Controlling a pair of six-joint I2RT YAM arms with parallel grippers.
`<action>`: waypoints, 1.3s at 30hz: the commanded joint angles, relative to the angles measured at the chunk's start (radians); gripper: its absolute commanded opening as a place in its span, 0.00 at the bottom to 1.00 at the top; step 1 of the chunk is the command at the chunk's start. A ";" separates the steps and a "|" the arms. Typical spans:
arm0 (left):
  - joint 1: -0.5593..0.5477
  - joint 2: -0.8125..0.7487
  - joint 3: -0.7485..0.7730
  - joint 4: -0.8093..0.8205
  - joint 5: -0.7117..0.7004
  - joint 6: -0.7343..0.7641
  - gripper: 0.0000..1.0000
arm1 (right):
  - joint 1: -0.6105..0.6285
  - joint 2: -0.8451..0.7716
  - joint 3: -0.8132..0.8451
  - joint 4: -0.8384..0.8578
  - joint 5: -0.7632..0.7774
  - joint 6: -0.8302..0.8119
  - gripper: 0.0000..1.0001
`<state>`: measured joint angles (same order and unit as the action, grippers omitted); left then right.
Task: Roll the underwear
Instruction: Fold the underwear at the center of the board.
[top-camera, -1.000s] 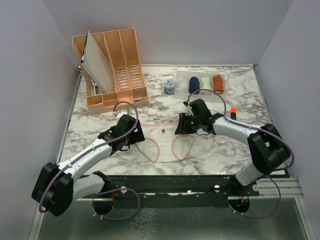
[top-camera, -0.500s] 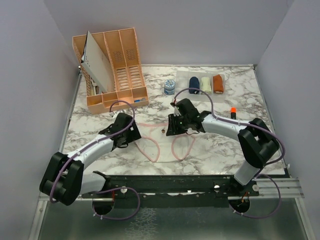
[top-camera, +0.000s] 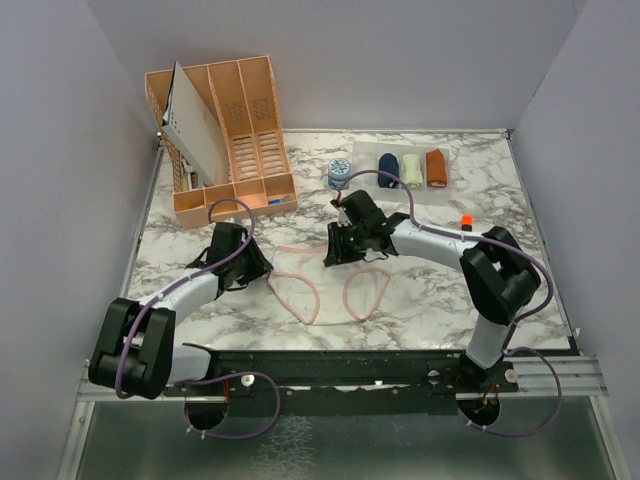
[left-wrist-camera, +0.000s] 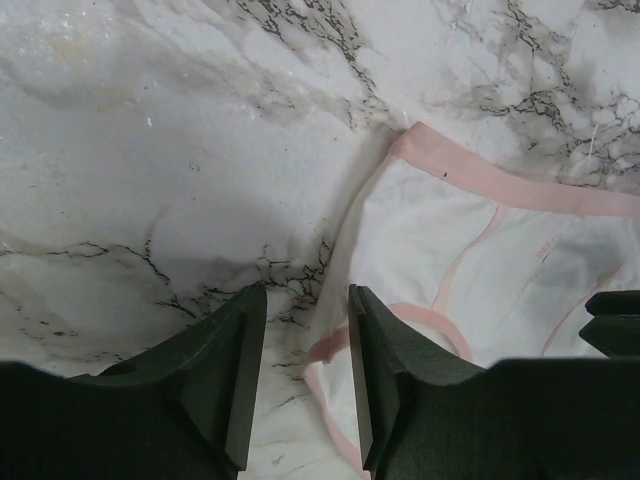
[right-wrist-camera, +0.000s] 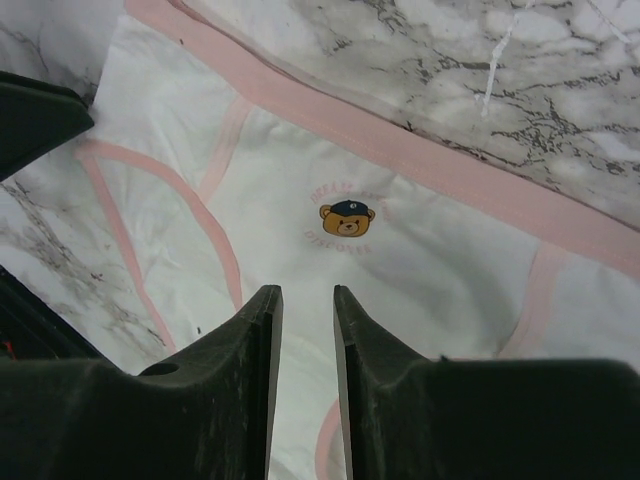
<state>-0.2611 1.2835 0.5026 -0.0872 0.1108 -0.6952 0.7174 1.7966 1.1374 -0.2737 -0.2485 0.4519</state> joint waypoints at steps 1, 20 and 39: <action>0.018 0.033 -0.065 -0.007 0.096 0.013 0.44 | 0.015 0.042 0.062 -0.030 -0.010 -0.013 0.30; 0.020 0.012 -0.132 0.001 0.082 0.010 0.21 | 0.078 0.169 0.268 -0.066 -0.005 0.015 0.34; 0.020 0.001 -0.145 0.069 0.156 0.030 0.01 | 0.228 0.474 0.664 -0.199 0.401 0.186 0.46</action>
<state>-0.2413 1.2640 0.3969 0.0521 0.2440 -0.6910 0.9291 2.2238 1.7496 -0.4152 0.0391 0.6064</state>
